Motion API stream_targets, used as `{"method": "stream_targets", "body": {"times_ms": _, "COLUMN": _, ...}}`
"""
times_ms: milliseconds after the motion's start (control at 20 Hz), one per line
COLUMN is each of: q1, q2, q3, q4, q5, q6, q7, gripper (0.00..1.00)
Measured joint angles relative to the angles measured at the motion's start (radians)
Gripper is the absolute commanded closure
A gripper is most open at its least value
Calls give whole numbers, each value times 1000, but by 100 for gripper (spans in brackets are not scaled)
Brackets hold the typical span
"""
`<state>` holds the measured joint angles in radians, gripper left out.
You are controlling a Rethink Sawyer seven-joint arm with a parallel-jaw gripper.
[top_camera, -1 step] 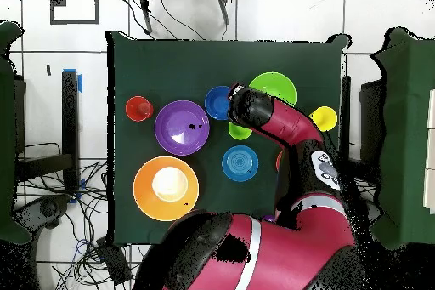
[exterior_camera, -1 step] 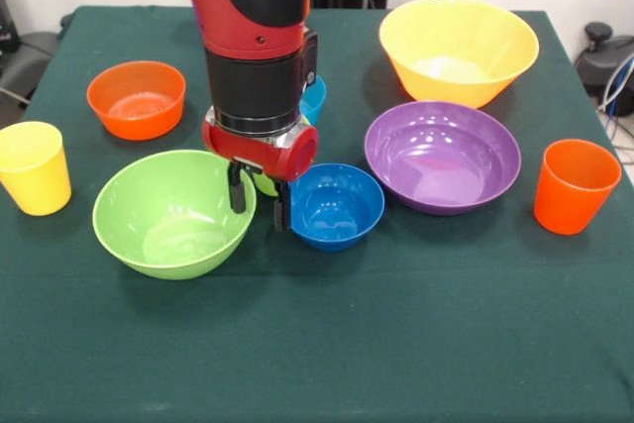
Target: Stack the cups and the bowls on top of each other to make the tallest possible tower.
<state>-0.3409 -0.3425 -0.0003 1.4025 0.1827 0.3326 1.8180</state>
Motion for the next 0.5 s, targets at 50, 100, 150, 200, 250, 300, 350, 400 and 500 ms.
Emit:
{"method": "stream_targets", "body": {"times_ms": 50, "q1": 0, "q2": 0, "q3": 0, "q4": 0, "q5": -2, "q6": 0, "q7": 0, "gripper": 0}}
{"method": "stream_targets", "body": {"times_ms": 100, "q1": 0, "q2": 1, "q3": -2, "q4": -2, "q5": -14, "q6": 0, "q7": 0, "gripper": 100}}
{"method": "stream_targets", "body": {"times_ms": 150, "q1": 0, "q2": 1, "q3": -2, "q4": -2, "q5": -16, "q6": 0, "q7": 0, "gripper": 100}}
{"method": "stream_targets", "body": {"times_ms": 200, "q1": 0, "q2": 1, "q3": -2, "q4": -3, "q5": -17, "q6": 0, "q7": 0, "gripper": 100}}
{"method": "stream_targets", "body": {"times_ms": 250, "q1": 0, "q2": 0, "q3": -2, "q4": -5, "q5": -22, "q6": -1, "q7": 0, "gripper": 100}}
{"method": "stream_targets", "body": {"times_ms": 300, "q1": 0, "q2": -1, "q3": -3, "q4": -8, "q5": -25, "q6": -1, "q7": 0, "gripper": 100}}
{"method": "stream_targets", "body": {"times_ms": 350, "q1": -1, "q2": -3, "q3": -4, "q4": -10, "q5": -27, "q6": 0, "q7": 0, "gripper": 100}}
{"method": "stream_targets", "body": {"times_ms": 400, "q1": 0, "q2": -4, "q3": -6, "q4": -14, "q5": -30, "q6": 0, "q7": 0, "gripper": 100}}
{"method": "stream_targets", "body": {"times_ms": 500, "q1": -1, "q2": -8, "q3": -10, "q4": -22, "q5": -32, "q6": 0, "q7": 0, "gripper": 100}}
